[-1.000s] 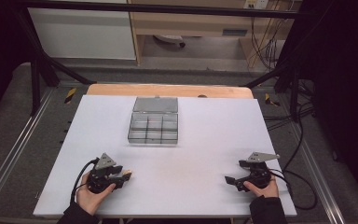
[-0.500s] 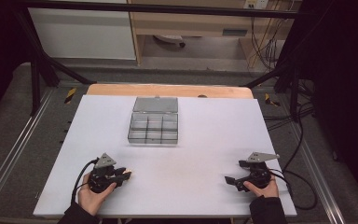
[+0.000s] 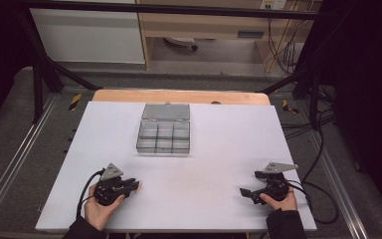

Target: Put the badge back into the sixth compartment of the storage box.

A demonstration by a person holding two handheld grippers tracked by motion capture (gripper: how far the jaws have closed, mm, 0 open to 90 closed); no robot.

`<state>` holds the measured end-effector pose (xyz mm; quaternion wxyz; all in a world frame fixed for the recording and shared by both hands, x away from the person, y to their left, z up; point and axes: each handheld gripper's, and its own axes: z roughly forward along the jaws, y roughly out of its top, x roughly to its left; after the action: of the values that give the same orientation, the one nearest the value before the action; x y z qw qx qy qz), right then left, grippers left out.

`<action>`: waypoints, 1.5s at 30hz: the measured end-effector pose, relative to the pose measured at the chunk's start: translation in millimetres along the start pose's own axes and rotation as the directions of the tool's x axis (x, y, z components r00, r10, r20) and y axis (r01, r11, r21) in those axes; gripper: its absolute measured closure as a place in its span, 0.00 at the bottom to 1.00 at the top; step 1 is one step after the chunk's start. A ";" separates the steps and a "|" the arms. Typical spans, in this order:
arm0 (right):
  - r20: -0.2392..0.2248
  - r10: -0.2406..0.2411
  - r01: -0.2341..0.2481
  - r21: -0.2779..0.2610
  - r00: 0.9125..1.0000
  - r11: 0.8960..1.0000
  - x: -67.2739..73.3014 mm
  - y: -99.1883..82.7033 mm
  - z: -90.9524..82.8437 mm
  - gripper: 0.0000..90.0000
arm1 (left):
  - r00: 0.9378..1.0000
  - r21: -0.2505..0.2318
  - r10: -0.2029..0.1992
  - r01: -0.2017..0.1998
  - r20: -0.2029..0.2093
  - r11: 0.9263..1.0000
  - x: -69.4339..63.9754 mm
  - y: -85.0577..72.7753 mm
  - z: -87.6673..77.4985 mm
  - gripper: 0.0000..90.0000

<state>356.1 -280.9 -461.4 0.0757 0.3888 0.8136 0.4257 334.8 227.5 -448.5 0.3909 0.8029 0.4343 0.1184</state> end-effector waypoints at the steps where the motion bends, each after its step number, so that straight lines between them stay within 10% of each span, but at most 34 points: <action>1: -0.001 -0.001 0.001 0.001 1.000 1.000 -0.1 0.0 -0.1 0.01 | 1.000 -0.002 0.001 -0.001 -0.001 1.000 -0.2 -0.2 0.1 0.84; 45: -0.002 -0.006 0.006 -0.003 1.000 1.000 -0.4 0.2 -0.7 0.01 | 0.998 -0.025 0.063 -0.063 0.018 0.998 -10.6 3.2 -6.9 0.95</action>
<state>356.2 -281.6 -460.9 0.0765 0.3858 0.8141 0.4272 326.8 221.8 -439.9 0.4008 0.8123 0.4037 0.1286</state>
